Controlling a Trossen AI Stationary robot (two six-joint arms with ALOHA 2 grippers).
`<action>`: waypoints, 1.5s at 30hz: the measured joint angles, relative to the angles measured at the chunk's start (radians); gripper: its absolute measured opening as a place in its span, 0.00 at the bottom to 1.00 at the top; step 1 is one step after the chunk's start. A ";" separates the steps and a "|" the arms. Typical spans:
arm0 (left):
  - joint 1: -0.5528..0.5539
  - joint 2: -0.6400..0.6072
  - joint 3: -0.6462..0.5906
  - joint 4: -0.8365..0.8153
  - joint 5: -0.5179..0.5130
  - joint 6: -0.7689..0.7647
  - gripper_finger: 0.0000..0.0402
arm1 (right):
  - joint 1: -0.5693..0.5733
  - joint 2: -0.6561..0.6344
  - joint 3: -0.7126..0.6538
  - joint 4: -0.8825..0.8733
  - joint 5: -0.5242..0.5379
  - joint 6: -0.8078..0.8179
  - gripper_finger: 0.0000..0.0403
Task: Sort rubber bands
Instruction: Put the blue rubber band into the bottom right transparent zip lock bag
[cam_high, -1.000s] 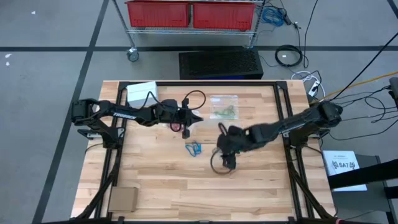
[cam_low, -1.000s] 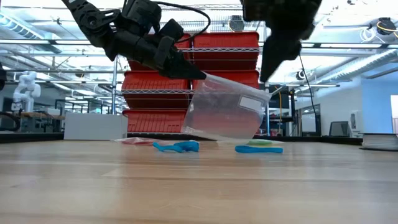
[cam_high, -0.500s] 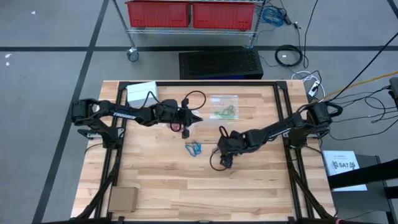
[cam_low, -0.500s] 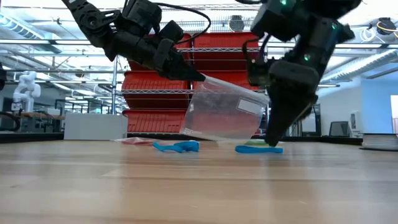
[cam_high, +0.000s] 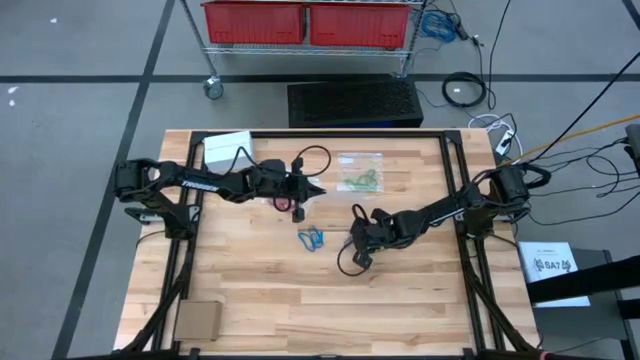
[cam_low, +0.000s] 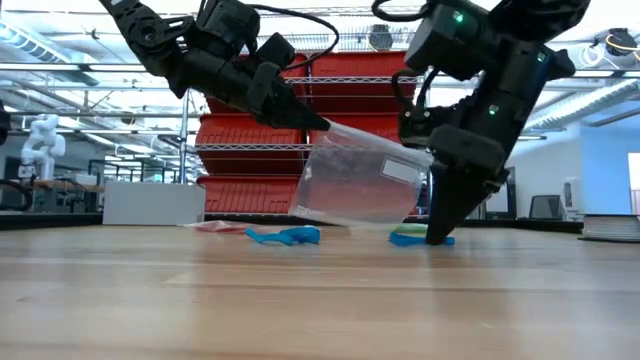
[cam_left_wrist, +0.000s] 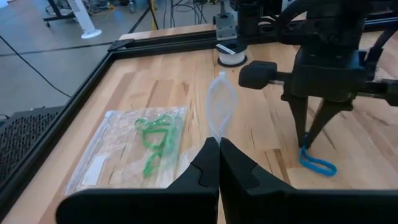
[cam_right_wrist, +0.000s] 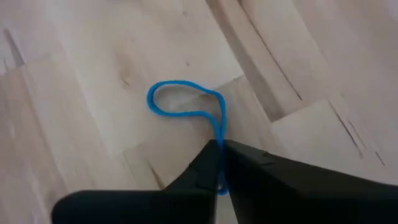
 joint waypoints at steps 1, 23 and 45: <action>0.000 0.000 0.000 -0.001 0.000 0.000 0.00 | 0.003 -0.005 0.006 -0.007 -0.002 -0.006 0.03; 0.005 0.000 0.000 -0.001 0.012 -0.001 0.00 | -0.070 -0.140 0.453 -0.458 0.379 -0.252 0.00; 0.005 0.000 0.000 -0.001 0.019 -0.001 0.00 | -0.213 -0.139 0.350 -0.394 0.191 -0.251 0.00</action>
